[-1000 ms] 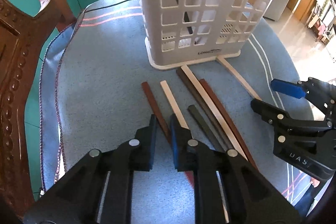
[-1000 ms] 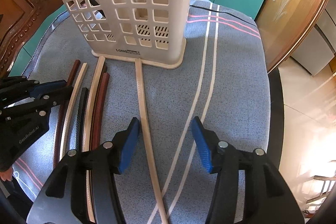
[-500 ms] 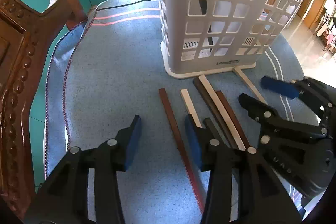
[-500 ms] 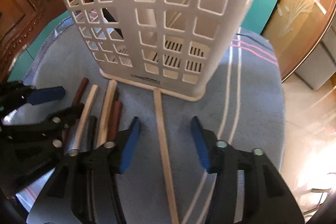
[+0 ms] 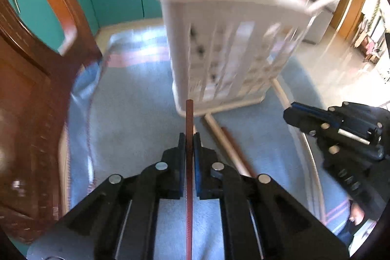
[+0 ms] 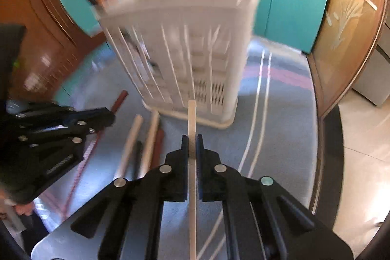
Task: Organize utensils
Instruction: 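Raise both chopsticks over the white holder and open both tools to drop them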
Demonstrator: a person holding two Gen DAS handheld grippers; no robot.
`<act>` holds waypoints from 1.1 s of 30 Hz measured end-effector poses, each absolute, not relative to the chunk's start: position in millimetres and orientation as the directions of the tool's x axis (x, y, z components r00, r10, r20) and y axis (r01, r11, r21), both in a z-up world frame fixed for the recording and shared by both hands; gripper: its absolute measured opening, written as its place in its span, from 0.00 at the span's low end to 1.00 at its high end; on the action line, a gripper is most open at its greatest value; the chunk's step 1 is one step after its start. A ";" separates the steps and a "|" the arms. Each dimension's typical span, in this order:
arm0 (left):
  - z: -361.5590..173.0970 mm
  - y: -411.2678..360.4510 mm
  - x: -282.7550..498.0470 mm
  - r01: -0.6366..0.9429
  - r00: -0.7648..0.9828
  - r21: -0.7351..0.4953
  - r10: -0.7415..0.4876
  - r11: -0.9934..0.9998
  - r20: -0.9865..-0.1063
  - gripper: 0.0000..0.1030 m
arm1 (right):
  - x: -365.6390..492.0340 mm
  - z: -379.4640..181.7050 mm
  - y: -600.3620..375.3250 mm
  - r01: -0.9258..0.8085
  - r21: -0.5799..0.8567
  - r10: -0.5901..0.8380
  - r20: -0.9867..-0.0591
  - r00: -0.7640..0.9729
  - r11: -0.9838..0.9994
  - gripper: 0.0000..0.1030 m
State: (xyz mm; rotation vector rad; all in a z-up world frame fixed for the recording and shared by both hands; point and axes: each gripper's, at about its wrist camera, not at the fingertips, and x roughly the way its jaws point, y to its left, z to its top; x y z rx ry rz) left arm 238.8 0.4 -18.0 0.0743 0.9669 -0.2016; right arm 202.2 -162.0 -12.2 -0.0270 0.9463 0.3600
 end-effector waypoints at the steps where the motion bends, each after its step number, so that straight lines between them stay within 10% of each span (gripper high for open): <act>1: -5.4 0.4 235.3 0.210 0.571 -0.034 -0.151 0.977 -0.807 0.07 | 197.9 -0.6 -167.7 -0.320 0.155 0.316 -0.776 0.546 0.935 0.06; 15: 115.3 1.0 172.3 0.315 0.766 -0.136 -0.336 0.939 -0.548 0.07 | 155.7 129.8 -234.4 -0.367 0.311 0.480 -0.509 0.715 0.877 0.06; 33: 199.0 37.5 210.1 0.156 0.937 -0.314 -0.241 0.936 -0.252 0.07 | 209.1 202.9 -285.0 -0.264 0.413 0.387 -0.250 0.888 0.872 0.06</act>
